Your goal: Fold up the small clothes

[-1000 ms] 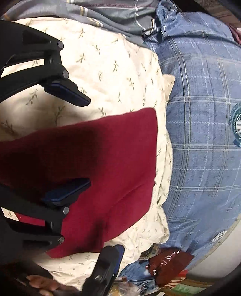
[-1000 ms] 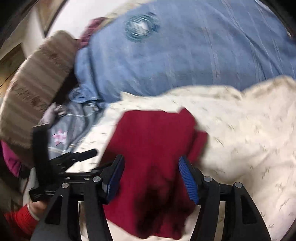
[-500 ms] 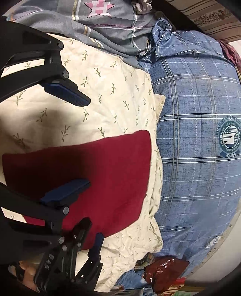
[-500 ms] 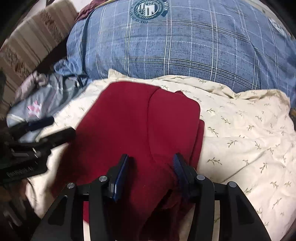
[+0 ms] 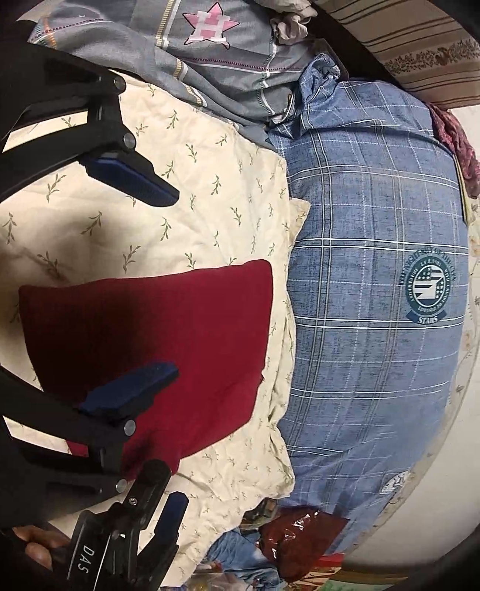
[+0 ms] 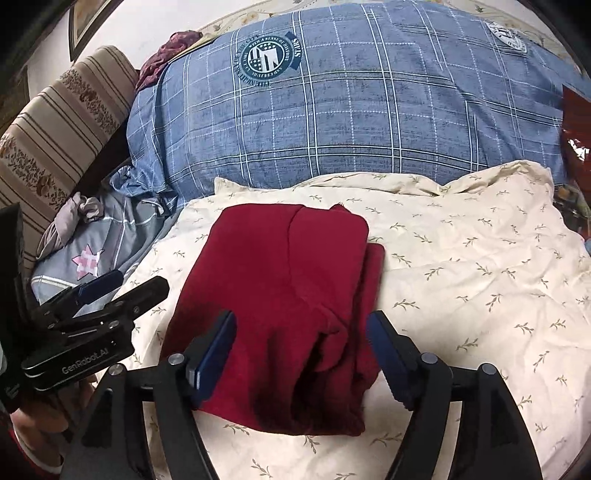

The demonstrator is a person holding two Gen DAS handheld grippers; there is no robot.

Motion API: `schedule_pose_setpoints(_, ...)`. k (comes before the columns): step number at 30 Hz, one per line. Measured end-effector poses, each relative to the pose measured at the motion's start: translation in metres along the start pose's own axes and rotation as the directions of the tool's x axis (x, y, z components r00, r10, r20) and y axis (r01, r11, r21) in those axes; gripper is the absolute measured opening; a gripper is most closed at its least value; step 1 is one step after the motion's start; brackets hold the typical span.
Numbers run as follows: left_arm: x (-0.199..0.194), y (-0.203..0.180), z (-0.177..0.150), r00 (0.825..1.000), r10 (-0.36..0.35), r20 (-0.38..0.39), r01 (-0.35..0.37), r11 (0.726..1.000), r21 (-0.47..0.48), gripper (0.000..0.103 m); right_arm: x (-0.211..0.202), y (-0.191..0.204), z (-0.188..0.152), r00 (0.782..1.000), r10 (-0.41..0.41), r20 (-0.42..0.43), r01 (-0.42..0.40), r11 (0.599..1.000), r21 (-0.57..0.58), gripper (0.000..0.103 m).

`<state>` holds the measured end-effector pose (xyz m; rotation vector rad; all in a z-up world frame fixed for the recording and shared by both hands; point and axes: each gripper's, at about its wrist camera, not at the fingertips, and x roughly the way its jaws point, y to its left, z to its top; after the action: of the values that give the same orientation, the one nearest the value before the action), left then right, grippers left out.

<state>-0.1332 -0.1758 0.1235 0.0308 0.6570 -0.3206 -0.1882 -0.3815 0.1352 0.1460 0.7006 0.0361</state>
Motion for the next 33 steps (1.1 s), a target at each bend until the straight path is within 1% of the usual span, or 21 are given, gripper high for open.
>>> schedule_pose_setpoints(4,-0.006,0.000,0.001,1.000,-0.002,0.019,0.002,1.000,-0.006,0.088,-0.005,0.000,0.001,1.000,-0.005,0.018,0.005,1.000,0.006,0.084)
schedule_pose_setpoints(8,-0.008,0.001,0.002,1.000,-0.002,0.021,0.003,1.000,-0.010,0.088,-0.009,0.001,0.001,1.000,-0.004,0.030,0.004,1.000,0.008,0.085)
schedule_pose_setpoints(33,-0.002,-0.001,-0.004,1.000,0.019,0.007,-0.019,1.000,0.011,0.088,0.004,-0.004,-0.002,1.000,-0.002,0.000,0.002,1.000,0.011,0.086)
